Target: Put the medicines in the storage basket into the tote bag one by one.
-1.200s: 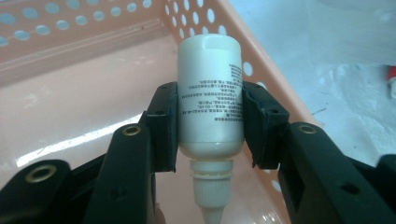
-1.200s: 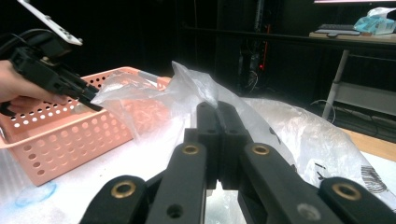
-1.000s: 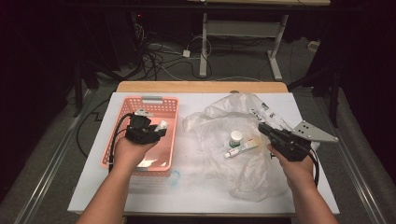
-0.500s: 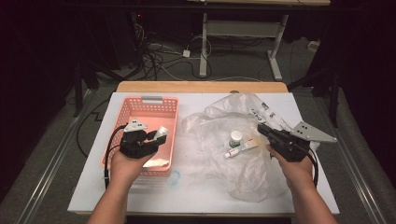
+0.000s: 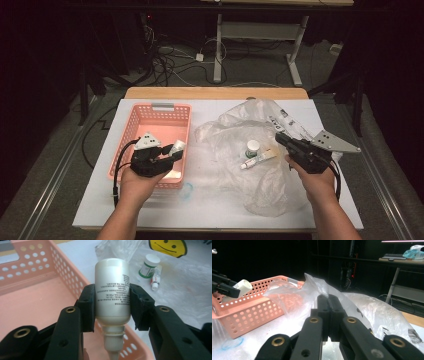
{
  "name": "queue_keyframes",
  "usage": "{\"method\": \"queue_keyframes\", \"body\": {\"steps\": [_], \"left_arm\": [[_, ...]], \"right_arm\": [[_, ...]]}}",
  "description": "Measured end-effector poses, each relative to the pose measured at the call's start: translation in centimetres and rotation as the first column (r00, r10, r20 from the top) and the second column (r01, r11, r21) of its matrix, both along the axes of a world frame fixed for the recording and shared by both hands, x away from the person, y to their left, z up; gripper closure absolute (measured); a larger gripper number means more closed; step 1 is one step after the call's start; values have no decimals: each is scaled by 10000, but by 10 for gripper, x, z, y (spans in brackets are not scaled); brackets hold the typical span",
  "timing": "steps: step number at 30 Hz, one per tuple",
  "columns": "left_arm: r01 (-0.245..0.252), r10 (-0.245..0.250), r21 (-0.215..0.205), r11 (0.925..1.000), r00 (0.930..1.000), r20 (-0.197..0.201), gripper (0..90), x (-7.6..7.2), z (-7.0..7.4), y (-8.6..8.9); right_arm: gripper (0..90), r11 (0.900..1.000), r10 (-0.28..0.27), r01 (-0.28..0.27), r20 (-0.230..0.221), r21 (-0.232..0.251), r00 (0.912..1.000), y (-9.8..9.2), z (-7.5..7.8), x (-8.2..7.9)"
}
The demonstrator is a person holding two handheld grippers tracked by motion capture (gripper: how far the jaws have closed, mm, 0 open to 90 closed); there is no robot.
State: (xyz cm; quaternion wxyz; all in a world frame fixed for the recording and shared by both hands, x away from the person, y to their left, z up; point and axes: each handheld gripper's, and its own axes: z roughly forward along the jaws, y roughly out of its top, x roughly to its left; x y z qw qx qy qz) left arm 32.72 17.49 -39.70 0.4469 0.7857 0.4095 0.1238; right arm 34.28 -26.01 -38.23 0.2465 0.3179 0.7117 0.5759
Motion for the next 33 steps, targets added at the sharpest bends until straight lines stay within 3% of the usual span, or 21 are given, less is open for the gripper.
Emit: {"method": "queue_keyframes", "body": {"steps": [17, 33], "left_arm": [[801, -800, -17, 9968, 9958, 442, 582, -6, 4, -31], [1644, -1647, 109, 9863, 9837, 720, 582, -6, 8, -79]], "right_arm": [[900, 10000, 11, -11, 103, 4, 9999, 0, 2, -1], [900, 10000, 61, -61, 80, 25, 9999, 1, 3, -2]]}}
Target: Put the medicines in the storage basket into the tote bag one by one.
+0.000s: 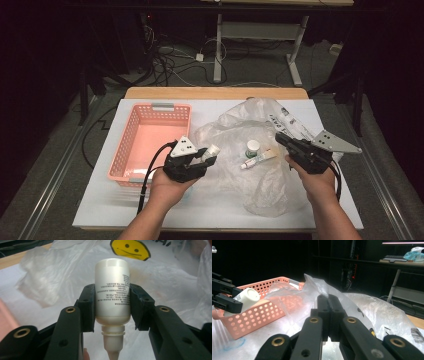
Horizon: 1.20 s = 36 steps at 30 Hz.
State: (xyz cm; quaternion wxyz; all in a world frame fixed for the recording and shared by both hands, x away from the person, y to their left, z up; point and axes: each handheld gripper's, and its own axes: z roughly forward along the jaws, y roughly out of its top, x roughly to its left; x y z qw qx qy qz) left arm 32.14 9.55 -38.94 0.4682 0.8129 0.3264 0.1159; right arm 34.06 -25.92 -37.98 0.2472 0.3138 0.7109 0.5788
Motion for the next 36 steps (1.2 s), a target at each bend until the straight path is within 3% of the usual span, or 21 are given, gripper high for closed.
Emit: {"method": "queue_keyframes", "body": {"steps": [10, 14, 29, 36], "left_arm": [[552, -554, 163, 9983, 9984, 132, 581, 5, -6, -37], [704, -705, 300, 9971, 9975, 12, 581, 10, -13, -52], [1037, -1032, 92, 9946, 9937, -431, 580, 37, -39, -102], [1372, -1372, -31, 9905, 9895, -454, 579, 45, -53, -125]], "right_arm": [[900, 10000, 40, -40, 32, 6, 10000, 1, -1, 1], [900, 10000, 19, -19, 14, -1, 10000, 0, -1, 1], [900, 9999, 45, -46, 33, 97, 10000, 0, 0, 1], [900, 9999, 33, -33, 15, 122, 10000, 0, 1, 1]]}}
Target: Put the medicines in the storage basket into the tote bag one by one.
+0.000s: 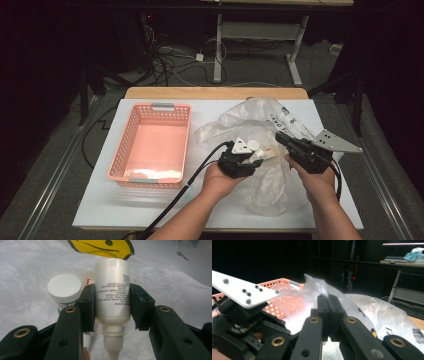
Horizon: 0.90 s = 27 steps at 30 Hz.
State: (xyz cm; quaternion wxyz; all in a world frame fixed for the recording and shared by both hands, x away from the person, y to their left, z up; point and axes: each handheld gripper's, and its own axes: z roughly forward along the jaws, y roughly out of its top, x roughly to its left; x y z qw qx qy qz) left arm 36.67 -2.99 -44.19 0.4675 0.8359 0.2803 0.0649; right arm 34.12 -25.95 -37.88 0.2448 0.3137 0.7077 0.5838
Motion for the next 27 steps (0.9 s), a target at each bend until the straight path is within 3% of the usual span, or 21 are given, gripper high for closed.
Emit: {"method": "queue_keyframes", "body": {"steps": [11, 15, 24, 27], "left_arm": [[340, -331, 295, 9990, 9989, -327, 579, 14, -17, -32], [384, -378, 92, 9992, 9973, -634, 578, 16, -23, -39], [321, -307, 191, 9993, 9971, -699, 575, 18, -29, -43], [423, -416, 109, 9990, 9978, -524, 521, 16, -26, -42]], "right_arm": [[900, 10000, -38, 38, 56, 69, 10000, -3, 1, 0], [900, 10000, -38, 38, 67, 46, 10000, -4, 0, 1], [900, 10000, -49, 49, 5, 34, 10000, -4, 0, 0], [900, 10000, -45, 45, 27, 14, 10000, -4, 0, 0]]}}
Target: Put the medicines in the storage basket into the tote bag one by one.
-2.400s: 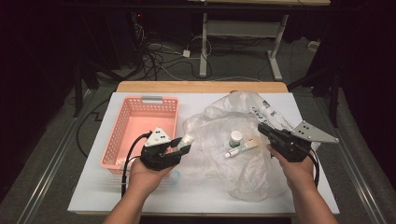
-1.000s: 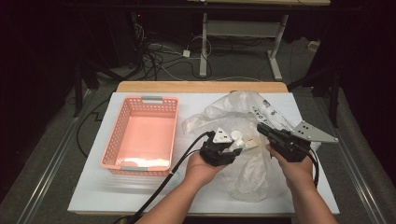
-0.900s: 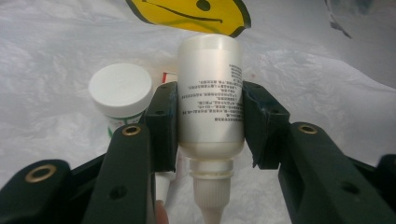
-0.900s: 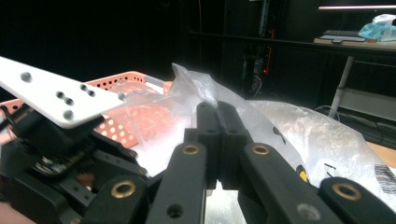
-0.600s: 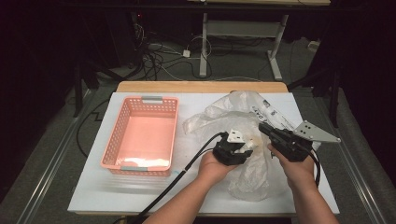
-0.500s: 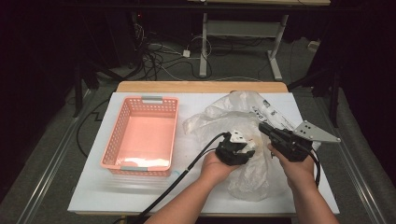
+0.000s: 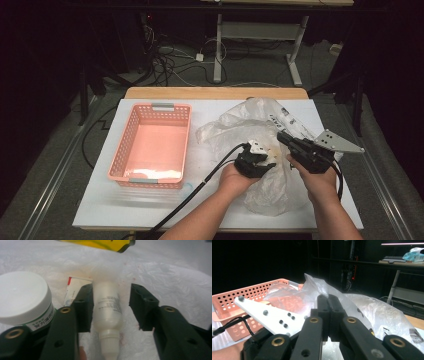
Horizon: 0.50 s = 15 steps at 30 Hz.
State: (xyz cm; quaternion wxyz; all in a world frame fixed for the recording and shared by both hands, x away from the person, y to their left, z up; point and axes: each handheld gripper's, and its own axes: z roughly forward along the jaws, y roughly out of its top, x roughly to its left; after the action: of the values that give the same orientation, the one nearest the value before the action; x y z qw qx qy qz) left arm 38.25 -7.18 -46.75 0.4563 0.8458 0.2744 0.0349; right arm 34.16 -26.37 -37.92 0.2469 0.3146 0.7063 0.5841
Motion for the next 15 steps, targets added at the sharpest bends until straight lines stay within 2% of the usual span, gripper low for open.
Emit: {"method": "queue_keyframes", "body": {"steps": [2, 5, 15], "left_arm": [[-14, 13, 74, 10000, 9999, 147, 479, -2, 4, 2], [7, -7, 20, 10000, 9998, 197, 470, -6, 10, 9], [-228, 231, -63, 9997, 9981, 568, 465, -27, 20, 53]], "right_arm": [[900, 10000, -20, 20, -1, 37, 10000, 0, 0, 0], [900, 10000, -7, 7, 21, 20, 10000, -1, 0, 0], [900, 10000, -41, 41, 35, 43, 10000, -2, 1, 0]]}}
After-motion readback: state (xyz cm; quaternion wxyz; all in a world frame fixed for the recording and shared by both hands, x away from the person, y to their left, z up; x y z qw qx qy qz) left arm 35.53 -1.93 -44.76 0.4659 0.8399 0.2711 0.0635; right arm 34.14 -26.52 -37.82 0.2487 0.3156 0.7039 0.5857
